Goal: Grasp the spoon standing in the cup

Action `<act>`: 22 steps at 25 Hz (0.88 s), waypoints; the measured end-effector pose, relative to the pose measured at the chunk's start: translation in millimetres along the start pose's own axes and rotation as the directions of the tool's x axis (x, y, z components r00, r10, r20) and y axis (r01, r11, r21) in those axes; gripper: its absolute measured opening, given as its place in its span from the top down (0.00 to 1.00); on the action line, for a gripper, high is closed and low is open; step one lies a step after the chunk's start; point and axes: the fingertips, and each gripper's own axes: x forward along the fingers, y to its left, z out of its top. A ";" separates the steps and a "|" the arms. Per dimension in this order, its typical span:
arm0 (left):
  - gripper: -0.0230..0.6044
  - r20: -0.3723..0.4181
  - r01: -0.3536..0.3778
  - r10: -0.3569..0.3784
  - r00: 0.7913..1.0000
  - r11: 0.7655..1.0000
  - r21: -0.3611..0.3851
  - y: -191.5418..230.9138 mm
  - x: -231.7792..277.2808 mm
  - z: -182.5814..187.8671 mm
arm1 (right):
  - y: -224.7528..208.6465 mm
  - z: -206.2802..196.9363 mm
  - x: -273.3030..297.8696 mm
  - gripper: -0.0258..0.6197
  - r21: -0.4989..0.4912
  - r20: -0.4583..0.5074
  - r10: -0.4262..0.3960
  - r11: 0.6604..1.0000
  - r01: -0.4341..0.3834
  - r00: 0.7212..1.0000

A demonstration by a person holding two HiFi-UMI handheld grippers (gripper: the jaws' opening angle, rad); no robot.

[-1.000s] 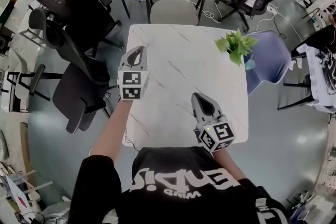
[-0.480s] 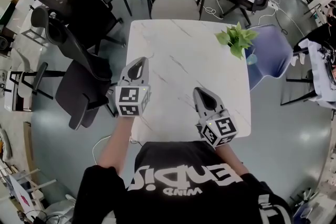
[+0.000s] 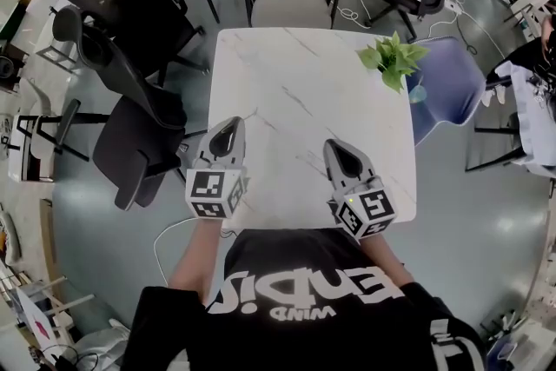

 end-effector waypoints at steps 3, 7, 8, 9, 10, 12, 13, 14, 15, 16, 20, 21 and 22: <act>0.93 0.004 0.004 -0.004 1.000 1.000 -0.004 -7.5 -13.9 -1.9 | 0.3 0.2 -0.8 0.94 -0.003 0.001 -0.001 1.000 0.001 1.000; 0.93 0.001 0.011 -0.011 1.000 1.000 -0.015 -14.8 -30.9 -6.7 | 3.1 0.1 -0.6 0.94 -0.005 0.000 -0.001 1.000 0.001 1.000; 0.93 -0.003 0.014 -0.014 1.000 1.000 -0.013 -15.8 -34.0 -8.3 | 4.1 0.2 -0.4 0.94 -0.005 0.000 0.000 1.000 0.000 1.000; 0.93 -0.007 0.016 -0.016 1.000 1.000 -0.010 -16.4 -36.5 -9.8 | 5.0 0.1 -0.3 0.94 -0.004 -0.001 0.001 1.000 -0.001 1.000; 0.93 -0.009 0.017 -0.017 1.000 1.000 -0.008 -16.5 -38.4 -11.2 | 5.6 -0.1 -0.2 0.94 -0.004 -0.001 0.002 1.000 -0.002 1.000; 0.93 -0.011 0.014 -0.014 1.000 1.000 -0.012 -16.0 -40.9 -12.8 | 6.1 -0.9 -0.3 0.94 -0.005 -0.004 0.003 1.000 -0.003 1.000; 0.93 -0.010 0.011 -0.012 1.000 1.000 -0.015 -15.8 -41.7 -13.1 | 6.2 -1.2 -0.4 0.94 -0.006 -0.005 0.003 1.000 -0.003 1.000; 0.93 -0.009 0.009 -0.009 1.000 1.000 -0.018 -15.8 -42.2 -13.0 | 6.3 -1.2 -0.5 0.94 -0.006 -0.006 0.003 1.000 -0.003 1.000; 0.93 -0.008 0.007 -0.007 1.000 1.000 -0.020 -16.0 -42.4 -13.0 | 6.6 -1.3 -0.6 0.94 -0.007 -0.007 0.003 1.000 -0.003 1.000; 0.93 -0.007 0.007 -0.007 1.000 1.000 -0.022 -16.4 -42.2 -13.2 | 6.7 -1.4 -0.5 0.94 -0.007 -0.007 0.004 1.000 -0.004 1.000; 0.93 -0.007 0.009 -0.009 1.000 1.000 -0.020 -18.5 -40.3 -14.7 | 6.8 -1.3 0.3 0.94 -0.011 -0.004 0.004 1.000 -0.004 1.000; 0.93 -0.007 0.009 -0.010 1.000 1.000 -0.021 -18.8 -40.0 -14.5 | 6.6 -1.0 0.2 0.94 -0.012 -0.003 0.003 1.000 -0.003 1.000; 0.93 -0.007 0.010 -0.010 1.000 1.000 -0.023 -19.1 -40.1 -14.0 | 6.5 -0.7 -0.1 0.94 -0.014 -0.003 0.002 1.000 -0.002 1.000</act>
